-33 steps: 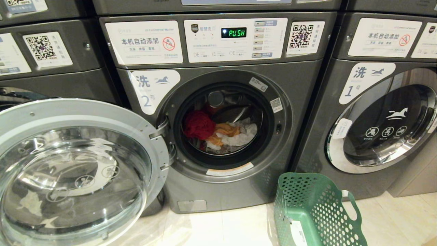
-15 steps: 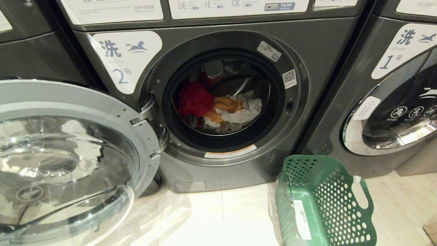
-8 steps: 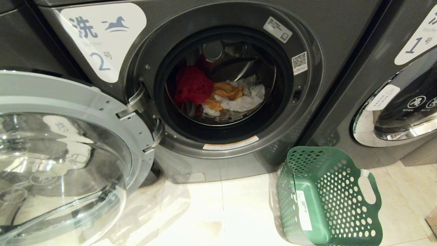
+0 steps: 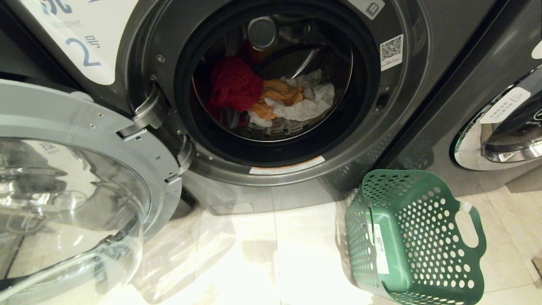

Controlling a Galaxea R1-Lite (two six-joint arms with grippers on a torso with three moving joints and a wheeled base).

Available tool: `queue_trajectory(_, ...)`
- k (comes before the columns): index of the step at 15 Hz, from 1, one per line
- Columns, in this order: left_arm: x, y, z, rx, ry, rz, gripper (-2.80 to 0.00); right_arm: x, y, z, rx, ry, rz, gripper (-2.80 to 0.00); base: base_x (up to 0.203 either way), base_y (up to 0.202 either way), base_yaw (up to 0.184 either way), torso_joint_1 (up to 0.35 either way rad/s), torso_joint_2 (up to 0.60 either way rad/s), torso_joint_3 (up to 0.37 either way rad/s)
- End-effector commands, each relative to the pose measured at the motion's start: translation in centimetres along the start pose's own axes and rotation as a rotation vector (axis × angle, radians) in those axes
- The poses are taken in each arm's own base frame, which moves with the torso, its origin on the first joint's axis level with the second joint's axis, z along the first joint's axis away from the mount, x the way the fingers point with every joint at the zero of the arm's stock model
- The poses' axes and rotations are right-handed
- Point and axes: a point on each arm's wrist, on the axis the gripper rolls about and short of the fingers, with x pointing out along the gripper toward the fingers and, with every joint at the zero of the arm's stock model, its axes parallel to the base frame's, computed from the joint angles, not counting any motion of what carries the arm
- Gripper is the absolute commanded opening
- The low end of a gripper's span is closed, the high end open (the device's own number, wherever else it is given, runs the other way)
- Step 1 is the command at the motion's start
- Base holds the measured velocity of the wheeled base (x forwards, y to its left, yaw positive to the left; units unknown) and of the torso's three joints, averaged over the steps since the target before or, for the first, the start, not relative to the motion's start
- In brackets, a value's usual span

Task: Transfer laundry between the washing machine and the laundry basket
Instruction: Pick a cloth and place it into the basket

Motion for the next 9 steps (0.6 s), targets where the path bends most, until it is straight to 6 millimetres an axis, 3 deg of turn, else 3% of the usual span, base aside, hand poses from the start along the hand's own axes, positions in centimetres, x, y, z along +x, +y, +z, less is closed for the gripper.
queue_trajectory(1, 0.01, 0.0, -0.06, -0.001, 0.003, -0.001, -2.8, 0.2, 0.01, -0.99, -0.001, 0.035, -0.002, -2.8, 0.0, 0.0, 0.0, 0.002, 0.01, -0.086)
queue_trajectory(9, 0.01, -0.01, -0.09, -0.003, 0.006, 0.0, -2.8, 0.21, 0.01, -0.99, -0.002, 0.036, -0.002, -2.8, 0.0, 0.0, 0.0, 0.0, 0.0, -0.005)
